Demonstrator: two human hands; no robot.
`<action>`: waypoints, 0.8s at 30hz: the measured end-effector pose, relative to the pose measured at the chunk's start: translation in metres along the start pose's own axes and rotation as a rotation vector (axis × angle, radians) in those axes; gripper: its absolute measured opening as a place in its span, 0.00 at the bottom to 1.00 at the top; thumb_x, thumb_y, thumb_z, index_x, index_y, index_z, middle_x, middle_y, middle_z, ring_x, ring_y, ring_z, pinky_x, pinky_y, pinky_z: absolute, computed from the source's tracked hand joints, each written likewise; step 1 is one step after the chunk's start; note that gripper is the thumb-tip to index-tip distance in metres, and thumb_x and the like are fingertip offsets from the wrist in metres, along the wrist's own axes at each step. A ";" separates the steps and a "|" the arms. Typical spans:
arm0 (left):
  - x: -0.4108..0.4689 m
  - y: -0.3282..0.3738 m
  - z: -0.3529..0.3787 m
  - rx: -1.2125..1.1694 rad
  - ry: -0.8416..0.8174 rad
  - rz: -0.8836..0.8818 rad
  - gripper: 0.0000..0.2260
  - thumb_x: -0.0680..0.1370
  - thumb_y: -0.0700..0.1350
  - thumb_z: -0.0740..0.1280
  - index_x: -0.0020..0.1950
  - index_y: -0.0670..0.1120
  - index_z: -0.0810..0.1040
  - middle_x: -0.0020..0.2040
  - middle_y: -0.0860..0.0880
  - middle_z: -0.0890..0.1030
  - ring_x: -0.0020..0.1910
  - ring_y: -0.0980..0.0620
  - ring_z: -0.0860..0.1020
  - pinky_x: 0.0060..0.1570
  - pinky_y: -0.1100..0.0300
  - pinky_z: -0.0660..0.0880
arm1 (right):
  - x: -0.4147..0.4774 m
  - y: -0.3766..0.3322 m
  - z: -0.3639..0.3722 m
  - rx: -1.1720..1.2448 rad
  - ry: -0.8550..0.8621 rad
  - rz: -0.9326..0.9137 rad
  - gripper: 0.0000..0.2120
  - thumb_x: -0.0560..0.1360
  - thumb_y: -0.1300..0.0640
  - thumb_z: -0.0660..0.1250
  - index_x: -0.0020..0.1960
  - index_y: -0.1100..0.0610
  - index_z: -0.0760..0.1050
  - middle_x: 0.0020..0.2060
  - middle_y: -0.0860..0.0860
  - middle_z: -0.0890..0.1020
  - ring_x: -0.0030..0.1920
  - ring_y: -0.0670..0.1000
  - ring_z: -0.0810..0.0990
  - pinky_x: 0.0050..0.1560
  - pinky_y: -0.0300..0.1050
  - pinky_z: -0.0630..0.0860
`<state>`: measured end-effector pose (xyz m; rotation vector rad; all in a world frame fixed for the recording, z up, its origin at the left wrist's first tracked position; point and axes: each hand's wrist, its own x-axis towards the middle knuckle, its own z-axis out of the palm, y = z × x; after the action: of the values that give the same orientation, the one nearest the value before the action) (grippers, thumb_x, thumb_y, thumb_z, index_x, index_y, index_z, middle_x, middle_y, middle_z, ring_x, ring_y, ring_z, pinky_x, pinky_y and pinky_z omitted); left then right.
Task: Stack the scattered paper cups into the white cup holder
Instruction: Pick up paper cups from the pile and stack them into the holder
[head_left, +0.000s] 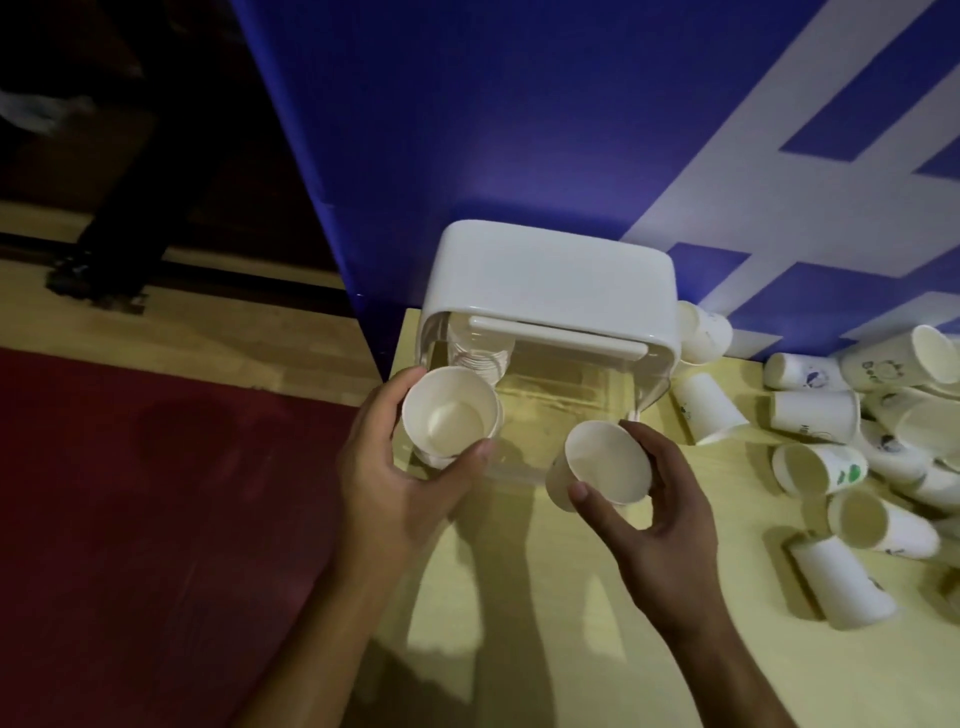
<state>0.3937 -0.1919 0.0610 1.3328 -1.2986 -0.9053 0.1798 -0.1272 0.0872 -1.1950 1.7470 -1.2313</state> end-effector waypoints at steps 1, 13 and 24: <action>0.004 0.001 0.003 0.006 -0.008 0.002 0.33 0.66 0.56 0.81 0.69 0.51 0.78 0.64 0.52 0.82 0.65 0.47 0.80 0.62 0.46 0.78 | 0.000 0.001 -0.001 -0.006 0.002 0.004 0.26 0.66 0.43 0.83 0.60 0.38 0.75 0.58 0.31 0.81 0.59 0.39 0.79 0.53 0.28 0.73; 0.021 -0.018 0.024 0.096 -0.136 -0.036 0.36 0.68 0.46 0.84 0.73 0.54 0.75 0.66 0.68 0.76 0.66 0.72 0.73 0.60 0.76 0.68 | 0.005 0.007 -0.002 -0.025 0.009 0.050 0.30 0.61 0.34 0.76 0.61 0.38 0.75 0.59 0.32 0.80 0.59 0.40 0.80 0.52 0.31 0.74; 0.022 -0.055 0.028 0.285 -0.219 -0.104 0.34 0.68 0.52 0.83 0.72 0.54 0.76 0.70 0.59 0.77 0.68 0.60 0.74 0.58 0.79 0.66 | 0.017 0.011 0.013 -0.025 -0.029 0.011 0.30 0.65 0.39 0.78 0.65 0.43 0.76 0.61 0.35 0.81 0.62 0.43 0.80 0.57 0.34 0.74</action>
<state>0.3812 -0.2234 0.0054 1.5664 -1.5852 -0.9858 0.1821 -0.1461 0.0720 -1.2104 1.7500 -1.1836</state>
